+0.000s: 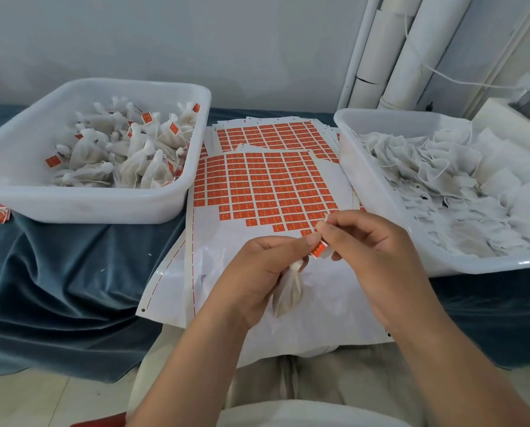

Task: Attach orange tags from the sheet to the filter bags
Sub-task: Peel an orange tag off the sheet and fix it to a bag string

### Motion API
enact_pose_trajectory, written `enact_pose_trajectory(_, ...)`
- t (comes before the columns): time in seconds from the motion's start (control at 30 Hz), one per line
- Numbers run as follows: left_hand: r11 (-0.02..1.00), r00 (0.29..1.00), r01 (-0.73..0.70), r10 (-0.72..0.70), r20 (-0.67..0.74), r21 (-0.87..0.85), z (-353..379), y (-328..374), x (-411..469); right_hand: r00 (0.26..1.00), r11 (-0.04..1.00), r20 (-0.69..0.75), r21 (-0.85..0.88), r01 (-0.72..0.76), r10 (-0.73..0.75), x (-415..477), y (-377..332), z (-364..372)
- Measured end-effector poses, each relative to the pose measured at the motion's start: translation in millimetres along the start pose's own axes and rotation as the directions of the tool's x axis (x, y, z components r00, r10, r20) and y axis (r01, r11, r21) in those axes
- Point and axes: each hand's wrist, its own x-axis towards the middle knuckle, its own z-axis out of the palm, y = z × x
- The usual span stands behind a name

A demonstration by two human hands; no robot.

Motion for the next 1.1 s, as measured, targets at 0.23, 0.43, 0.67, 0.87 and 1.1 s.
enact_pose_trajectory(0.23, 0.999, 0.999, -0.032, 0.032, -0.002, 0.032, -2, 0, 0, 0.99, 0.98, -0.003, 0.143, -0.136, 0.138, 1, 4, 3)
enact_pose_trajectory(0.43, 0.996, 0.998, -0.067, 0.068, -0.01, 0.064, -2, -3, 0, 0.97, 0.932, 0.082, 0.27, -0.242, 0.229, 1, 3, 5)
enact_pose_trajectory(0.67, 0.989, 0.984, -0.145, 0.144, -0.108, -0.004, -2, -9, 3, 0.971, 0.995, 0.215, -0.016, -0.103, 0.104, 1, 0, 8)
enact_pose_trajectory(0.87, 0.987, 0.991, -0.122, 0.116, -0.064, -0.101, -4, -11, 4, 0.971, 0.94, 0.211, -0.294, 0.173, -0.112, 0, 3, 4)
enact_pose_trajectory(1.1, 0.985, 0.997, -0.057, 0.049, -0.054, -0.165, -2, -12, 4, 0.938, 0.925, 0.323, -0.304, 0.227, -0.124, 3, 4, -2)
